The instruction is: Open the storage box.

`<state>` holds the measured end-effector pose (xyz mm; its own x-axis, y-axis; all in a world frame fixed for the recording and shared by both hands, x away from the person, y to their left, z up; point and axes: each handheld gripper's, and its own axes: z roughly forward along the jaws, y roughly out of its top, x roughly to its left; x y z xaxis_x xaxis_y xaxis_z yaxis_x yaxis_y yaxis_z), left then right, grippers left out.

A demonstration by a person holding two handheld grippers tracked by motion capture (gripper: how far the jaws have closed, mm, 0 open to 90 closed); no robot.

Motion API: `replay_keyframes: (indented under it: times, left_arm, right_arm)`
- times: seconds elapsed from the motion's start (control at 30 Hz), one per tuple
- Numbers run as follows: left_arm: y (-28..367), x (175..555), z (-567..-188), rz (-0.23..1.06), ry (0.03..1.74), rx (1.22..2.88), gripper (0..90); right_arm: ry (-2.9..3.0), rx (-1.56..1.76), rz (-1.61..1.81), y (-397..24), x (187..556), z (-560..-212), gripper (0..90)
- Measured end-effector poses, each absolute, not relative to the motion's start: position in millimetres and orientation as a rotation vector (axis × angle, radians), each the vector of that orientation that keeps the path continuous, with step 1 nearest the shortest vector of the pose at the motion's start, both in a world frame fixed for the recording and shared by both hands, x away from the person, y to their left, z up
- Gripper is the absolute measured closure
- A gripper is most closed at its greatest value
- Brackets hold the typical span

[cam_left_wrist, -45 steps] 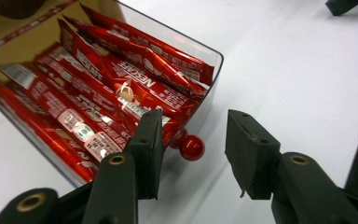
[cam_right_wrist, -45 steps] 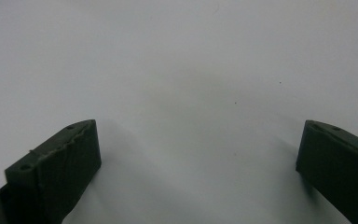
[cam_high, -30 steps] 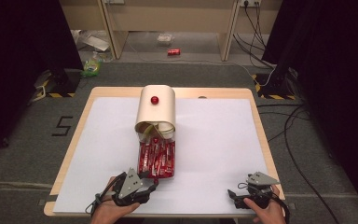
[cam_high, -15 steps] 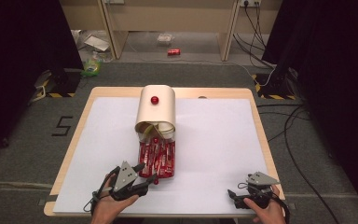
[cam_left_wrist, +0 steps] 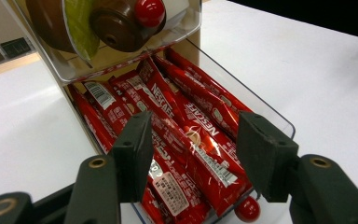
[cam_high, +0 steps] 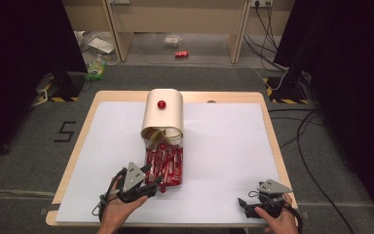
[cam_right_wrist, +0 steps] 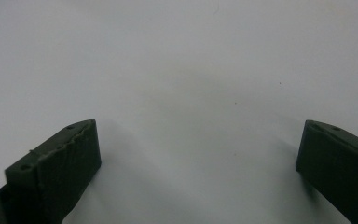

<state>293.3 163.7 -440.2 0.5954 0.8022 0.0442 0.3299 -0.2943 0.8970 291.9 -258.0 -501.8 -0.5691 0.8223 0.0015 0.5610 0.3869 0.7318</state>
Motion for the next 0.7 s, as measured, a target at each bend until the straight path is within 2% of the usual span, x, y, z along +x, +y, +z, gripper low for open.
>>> replay_keyframes:
  times: [0.1,0.27,0.7]
  left_arm:
    - [162,297,-441,0.626,0.916,1.883,45.2]
    - [159,301,-442,0.648,0.933,1.89,38.8]
    - [158,313,-442,0.663,0.966,1.866,42.0]
  right_arm:
    - [2.288,1.19,0.998,-259,292,-502,0.1]
    - [2.287,1.19,1.0,-259,292,-502,0.1]
    - [2.288,1.187,1.006,-259,292,-502,0.1]
